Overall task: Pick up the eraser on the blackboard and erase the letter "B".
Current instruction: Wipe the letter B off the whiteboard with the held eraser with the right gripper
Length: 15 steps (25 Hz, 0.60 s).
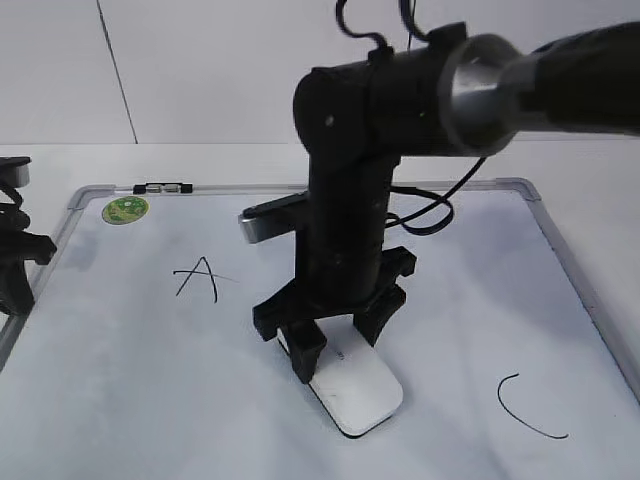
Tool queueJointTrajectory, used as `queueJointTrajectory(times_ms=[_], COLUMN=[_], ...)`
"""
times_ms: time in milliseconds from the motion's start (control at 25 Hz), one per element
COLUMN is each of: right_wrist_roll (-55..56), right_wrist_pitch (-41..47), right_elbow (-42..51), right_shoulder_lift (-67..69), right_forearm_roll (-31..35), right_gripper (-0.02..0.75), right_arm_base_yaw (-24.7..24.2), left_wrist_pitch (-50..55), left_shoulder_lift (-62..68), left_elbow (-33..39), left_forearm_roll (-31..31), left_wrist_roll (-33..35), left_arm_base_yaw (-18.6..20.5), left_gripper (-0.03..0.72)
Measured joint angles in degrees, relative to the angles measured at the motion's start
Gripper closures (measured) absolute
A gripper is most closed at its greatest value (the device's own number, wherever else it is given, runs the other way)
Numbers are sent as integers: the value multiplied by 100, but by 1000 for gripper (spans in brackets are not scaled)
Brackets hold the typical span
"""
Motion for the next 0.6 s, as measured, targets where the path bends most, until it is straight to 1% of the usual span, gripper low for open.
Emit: queueJointTrajectory(times_ms=[120, 600], right_wrist_roll=[0, -22], right_wrist_pitch=[23, 274], right_elbow=[-65, -278], right_shoulder_lift=[154, 363], right_forearm_roll=[-41, -92], right_gripper=[215, 215], right_arm_base_yaw=[126, 130], left_wrist_pitch=[21, 30], left_shoulder_lift=[0, 0], left_elbow=[0, 0], left_forearm_roll=[0, 11], left_wrist_roll=[0, 0], left_arm_base_yaw=[0, 0], left_gripper=[639, 639])
